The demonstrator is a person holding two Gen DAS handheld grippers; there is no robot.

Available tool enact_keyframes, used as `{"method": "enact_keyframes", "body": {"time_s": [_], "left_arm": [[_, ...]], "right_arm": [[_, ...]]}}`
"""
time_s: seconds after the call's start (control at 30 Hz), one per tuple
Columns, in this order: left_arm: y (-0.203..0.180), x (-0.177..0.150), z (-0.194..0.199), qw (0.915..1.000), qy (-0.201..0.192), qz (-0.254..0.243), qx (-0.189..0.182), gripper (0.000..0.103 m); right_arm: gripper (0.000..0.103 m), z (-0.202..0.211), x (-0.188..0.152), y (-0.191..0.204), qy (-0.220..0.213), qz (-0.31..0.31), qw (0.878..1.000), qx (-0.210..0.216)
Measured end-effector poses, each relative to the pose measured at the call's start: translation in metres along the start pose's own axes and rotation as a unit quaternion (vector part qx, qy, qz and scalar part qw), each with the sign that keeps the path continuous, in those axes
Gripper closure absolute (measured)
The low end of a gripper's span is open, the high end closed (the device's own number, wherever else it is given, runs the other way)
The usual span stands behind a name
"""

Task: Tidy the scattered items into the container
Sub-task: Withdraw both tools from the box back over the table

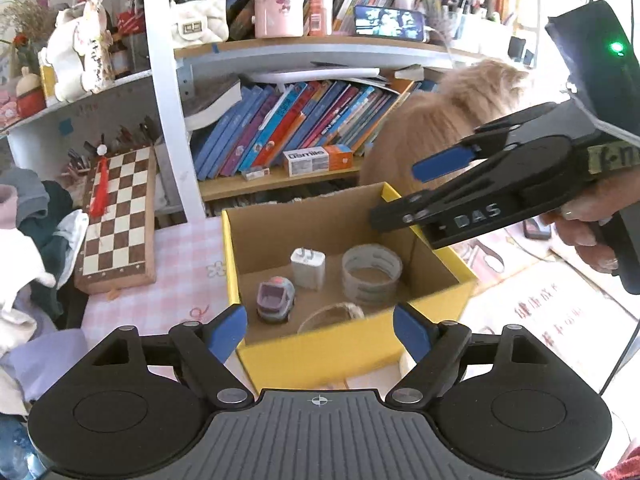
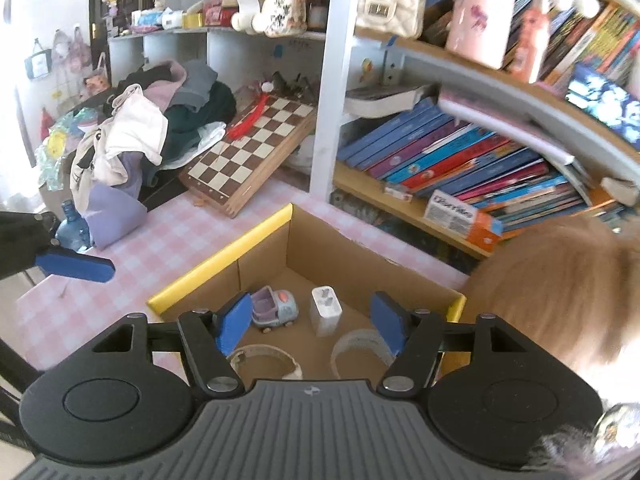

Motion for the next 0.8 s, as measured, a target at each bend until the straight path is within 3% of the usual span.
{"method": "enact_keyframes", "body": {"time_s": [0.4,0.8], "left_arm": [[0.0,-0.054,0.032,0.9998,0.002,0.018,-0.005,0.013],[-0.005,-0.1,0.041,0.9999,0.017,-0.002,0.003,0.012]], "right_arm": [[0.029,0.06,-0.078,0.033,-0.005,-0.039,0.997,-0.059],[0.021,0.074,-0.146,0.062,0.023,-0.05,0.992,-0.114]]}}
Point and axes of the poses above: each gripper's, at about its wrist camera, not at the fingertips, and z roughly against the way its jaws point, y to its left, x to its top, the point moved 6 cm from there along -z, roughly the way its jaws point, and after that the axes turned 1 degree about -z, right-handed, at the moved point
